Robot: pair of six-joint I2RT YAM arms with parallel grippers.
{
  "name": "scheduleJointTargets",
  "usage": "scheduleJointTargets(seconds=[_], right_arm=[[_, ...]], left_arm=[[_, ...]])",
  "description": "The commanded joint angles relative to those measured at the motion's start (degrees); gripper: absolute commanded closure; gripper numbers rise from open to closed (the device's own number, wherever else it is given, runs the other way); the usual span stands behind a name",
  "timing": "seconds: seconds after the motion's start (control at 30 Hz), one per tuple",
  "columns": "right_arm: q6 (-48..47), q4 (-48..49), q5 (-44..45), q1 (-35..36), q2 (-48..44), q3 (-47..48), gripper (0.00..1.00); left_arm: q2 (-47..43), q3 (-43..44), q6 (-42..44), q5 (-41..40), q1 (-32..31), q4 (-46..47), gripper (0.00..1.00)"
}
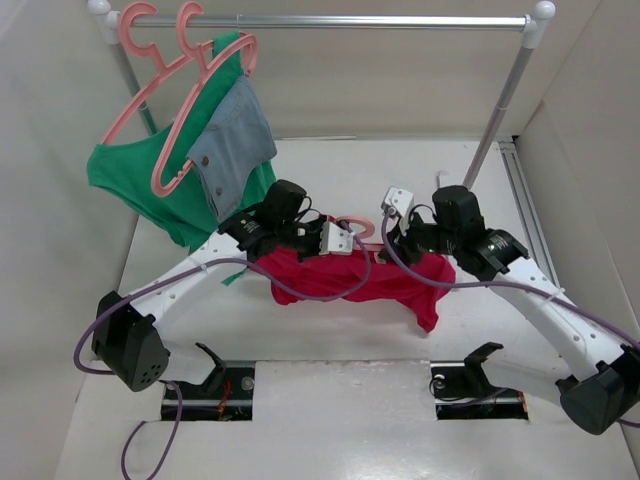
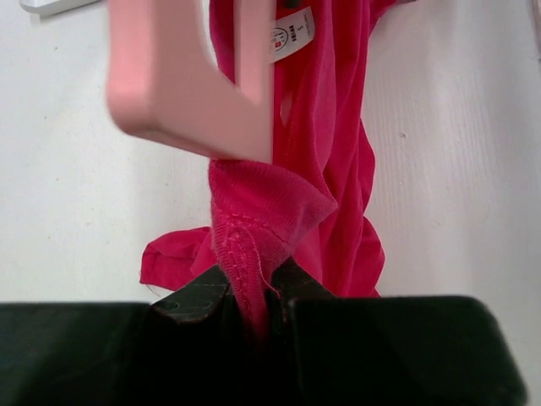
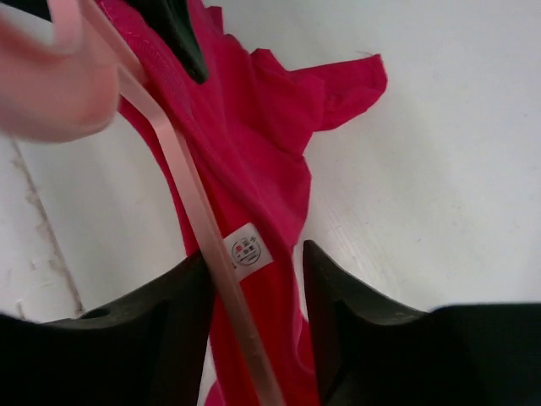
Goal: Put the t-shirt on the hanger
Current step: Place tshirt on hanger
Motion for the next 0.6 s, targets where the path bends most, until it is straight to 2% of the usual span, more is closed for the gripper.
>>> scheduleJointTargets(seconds=[0.0, 0.1, 0.13, 0.27, 0.43, 0.57], right_arm=[[2.3, 8.0, 5.5, 0.2, 0.4, 0.5, 0.52], [2.3, 9.8, 5.5, 0.2, 0.4, 0.5, 0.85], [2.3, 9.8, 5.5, 0.2, 0.4, 0.5, 1.0], [1.1, 4.5, 8.5, 0.2, -3.3, 0.5, 1.0], [0.5, -2.5, 10.6, -4.1, -11.4, -1.1, 1.0], [1.0, -3.6, 7.1, -7.0, -15.6, -1.0, 1.0]], left_arm=[[-2.8, -0.2, 0.8, 3.8, 0.0, 2.0, 1.0], [-3.4, -0.8, 0.8, 4.3, 0.5, 2.0, 1.0], [-3.4, -0.8, 0.8, 4.9, 0.6, 2.0, 1.0], [-3.4, -0.8, 0.2, 4.9, 3.7, 2.0, 1.0], [-2.0, 3.0, -0.3, 7.6, 14.2, 1.3, 0.99], [0.0, 4.8, -0.3, 6.7, 16.5, 0.8, 0.94]])
